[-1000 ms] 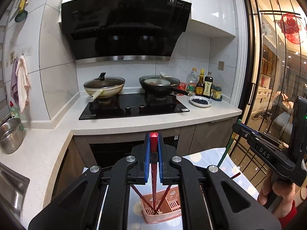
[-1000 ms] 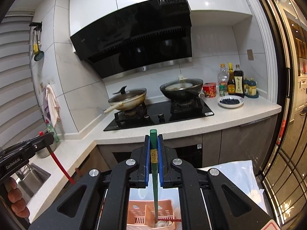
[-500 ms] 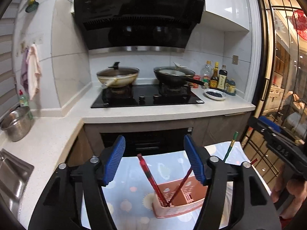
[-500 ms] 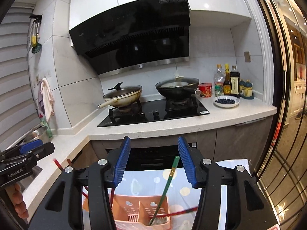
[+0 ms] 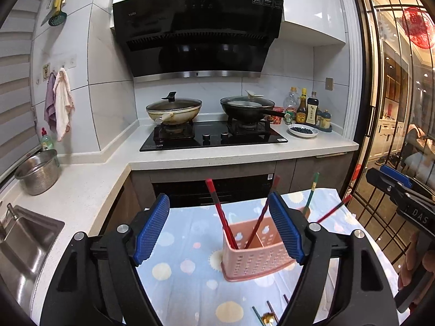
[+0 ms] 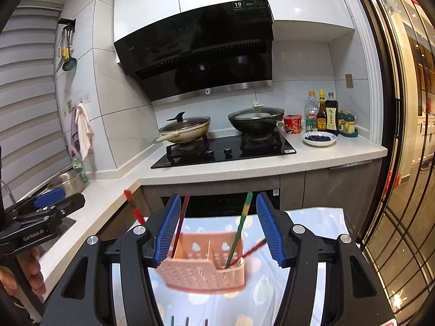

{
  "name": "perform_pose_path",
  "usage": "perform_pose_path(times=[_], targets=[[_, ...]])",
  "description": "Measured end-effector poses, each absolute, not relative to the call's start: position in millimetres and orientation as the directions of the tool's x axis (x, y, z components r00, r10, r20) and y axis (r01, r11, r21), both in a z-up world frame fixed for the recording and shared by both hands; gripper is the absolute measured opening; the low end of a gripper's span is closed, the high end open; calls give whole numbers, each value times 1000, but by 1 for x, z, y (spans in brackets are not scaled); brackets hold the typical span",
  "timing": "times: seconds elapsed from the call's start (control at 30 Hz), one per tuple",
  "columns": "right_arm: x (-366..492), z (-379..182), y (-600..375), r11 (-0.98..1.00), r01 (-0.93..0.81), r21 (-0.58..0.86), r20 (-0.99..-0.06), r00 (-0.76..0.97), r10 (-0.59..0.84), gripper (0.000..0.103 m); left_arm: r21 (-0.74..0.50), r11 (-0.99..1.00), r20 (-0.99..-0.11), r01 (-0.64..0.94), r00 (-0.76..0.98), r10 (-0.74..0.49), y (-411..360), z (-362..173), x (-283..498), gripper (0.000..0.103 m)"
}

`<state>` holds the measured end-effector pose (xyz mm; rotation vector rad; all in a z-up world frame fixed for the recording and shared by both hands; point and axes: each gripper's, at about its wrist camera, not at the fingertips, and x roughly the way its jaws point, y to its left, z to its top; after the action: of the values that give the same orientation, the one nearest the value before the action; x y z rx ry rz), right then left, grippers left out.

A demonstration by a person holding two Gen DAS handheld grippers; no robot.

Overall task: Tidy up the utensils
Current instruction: 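Open both tools to release the chopsticks into the holder, then withdraw both open tools back toward the remaining utensils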

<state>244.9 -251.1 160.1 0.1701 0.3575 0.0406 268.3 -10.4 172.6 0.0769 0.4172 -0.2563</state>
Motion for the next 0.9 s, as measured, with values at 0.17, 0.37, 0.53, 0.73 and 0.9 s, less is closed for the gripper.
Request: perform_pose_path(times=[0.17, 0.37, 0.53, 0.73, 0.9], targets=[[210, 143, -252, 984, -1, 180, -384, 921, 71, 56, 35, 965, -409, 262, 884, -225, -7, 163, 237, 77], [171, 116, -254, 981, 9, 192, -442, 894, 79, 56, 19, 964, -437, 265, 869, -231, 0, 143, 202, 77], [136, 85, -247, 986, 13, 167, -507, 859, 74, 56, 19, 964, -493, 265, 841, -221, 3, 110, 174, 77], [96, 35, -238, 985, 20, 169, -592, 801, 85, 56, -15, 964, -584, 266, 780, -224, 4, 61, 146, 79], [69, -7, -226, 986, 18, 165, -659, 746, 96, 56, -19, 968, -651, 249, 732, -201, 3, 22, 127, 81]])
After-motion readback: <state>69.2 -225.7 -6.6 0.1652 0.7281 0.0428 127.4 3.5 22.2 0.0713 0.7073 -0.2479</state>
